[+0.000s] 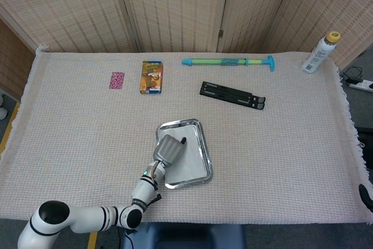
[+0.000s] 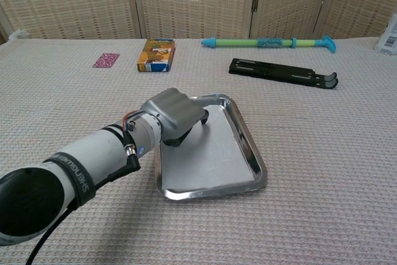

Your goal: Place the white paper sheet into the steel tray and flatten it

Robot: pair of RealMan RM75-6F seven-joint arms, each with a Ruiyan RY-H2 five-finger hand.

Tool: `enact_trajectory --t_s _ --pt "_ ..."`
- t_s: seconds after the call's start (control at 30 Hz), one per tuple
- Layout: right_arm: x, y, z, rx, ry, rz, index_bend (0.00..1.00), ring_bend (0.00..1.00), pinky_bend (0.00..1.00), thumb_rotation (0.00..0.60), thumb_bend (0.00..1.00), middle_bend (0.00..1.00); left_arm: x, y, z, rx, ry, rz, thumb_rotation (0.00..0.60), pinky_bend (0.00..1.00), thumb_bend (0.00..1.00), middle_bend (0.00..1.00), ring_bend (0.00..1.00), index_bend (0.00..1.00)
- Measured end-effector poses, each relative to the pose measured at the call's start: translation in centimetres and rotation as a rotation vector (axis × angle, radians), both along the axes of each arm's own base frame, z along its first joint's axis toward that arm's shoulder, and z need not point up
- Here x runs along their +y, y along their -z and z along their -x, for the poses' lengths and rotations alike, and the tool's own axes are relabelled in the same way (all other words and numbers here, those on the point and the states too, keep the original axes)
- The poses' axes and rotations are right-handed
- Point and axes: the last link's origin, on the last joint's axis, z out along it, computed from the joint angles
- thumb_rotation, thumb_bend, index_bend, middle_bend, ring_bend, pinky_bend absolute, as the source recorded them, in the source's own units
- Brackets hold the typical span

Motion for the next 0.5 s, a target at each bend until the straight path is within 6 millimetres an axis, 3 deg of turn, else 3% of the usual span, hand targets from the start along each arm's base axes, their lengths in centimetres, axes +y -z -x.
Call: enact_trajectory --t_s 0.5 --pt "0.5 -0.3 -0.1 -0.008 -0.018 0.005 0.00 0.00 0.00 0.600 0.40 0.00 -0.9 0.0 -1.4 -0.041 0.024 0.013 0.600 1.00 1.00 1.00 1.00 0.30"
